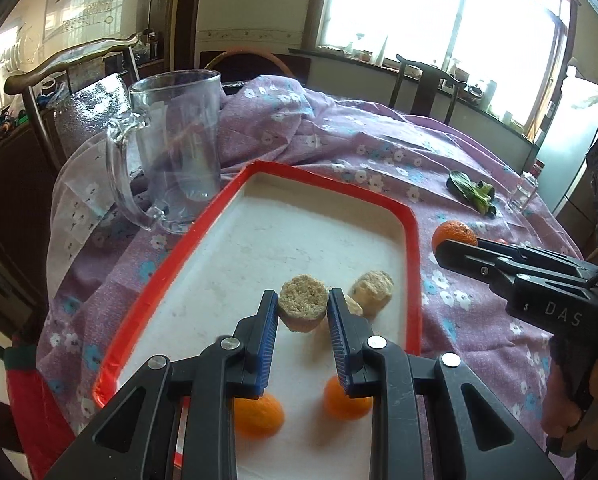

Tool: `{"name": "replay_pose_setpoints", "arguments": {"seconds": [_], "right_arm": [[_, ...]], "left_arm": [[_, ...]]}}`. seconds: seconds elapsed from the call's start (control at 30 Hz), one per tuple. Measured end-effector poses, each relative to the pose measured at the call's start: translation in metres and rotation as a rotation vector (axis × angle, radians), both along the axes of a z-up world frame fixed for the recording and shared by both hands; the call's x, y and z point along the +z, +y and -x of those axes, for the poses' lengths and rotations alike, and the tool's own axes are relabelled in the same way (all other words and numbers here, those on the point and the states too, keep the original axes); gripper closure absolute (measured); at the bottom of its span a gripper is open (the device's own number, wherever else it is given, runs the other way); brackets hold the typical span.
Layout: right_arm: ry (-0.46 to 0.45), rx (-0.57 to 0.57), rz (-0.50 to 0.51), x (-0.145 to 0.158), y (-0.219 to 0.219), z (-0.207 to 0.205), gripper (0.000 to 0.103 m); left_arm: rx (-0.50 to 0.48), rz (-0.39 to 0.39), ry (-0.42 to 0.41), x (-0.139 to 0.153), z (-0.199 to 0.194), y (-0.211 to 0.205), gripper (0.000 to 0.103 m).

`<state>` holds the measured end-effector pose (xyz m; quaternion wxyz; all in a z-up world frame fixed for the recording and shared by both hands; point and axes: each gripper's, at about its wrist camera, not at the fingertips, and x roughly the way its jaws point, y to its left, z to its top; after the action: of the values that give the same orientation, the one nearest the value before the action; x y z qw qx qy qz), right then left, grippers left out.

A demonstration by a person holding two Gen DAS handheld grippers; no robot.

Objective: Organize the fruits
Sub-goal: 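Lower the cake and orange into the tray and open both tools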

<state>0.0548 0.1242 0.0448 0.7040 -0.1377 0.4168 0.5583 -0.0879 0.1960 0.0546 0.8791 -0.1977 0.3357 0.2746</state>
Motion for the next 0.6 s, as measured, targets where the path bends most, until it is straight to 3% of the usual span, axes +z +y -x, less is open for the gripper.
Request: {"name": "replay_pose_setpoints", "arguments": {"seconds": [0.3,0.6], "right_arm": [[-0.001,-0.010,0.061,-0.035,0.049,-0.009,0.067],[-0.008,0.016,0.112,-0.059,0.059,-0.006,0.065]], "left_arm": [[0.056,0.026,0.062,-0.020,-0.022,0.040,0.078],[0.033,0.076,0.142,-0.051,-0.046,0.056,0.078]]}}
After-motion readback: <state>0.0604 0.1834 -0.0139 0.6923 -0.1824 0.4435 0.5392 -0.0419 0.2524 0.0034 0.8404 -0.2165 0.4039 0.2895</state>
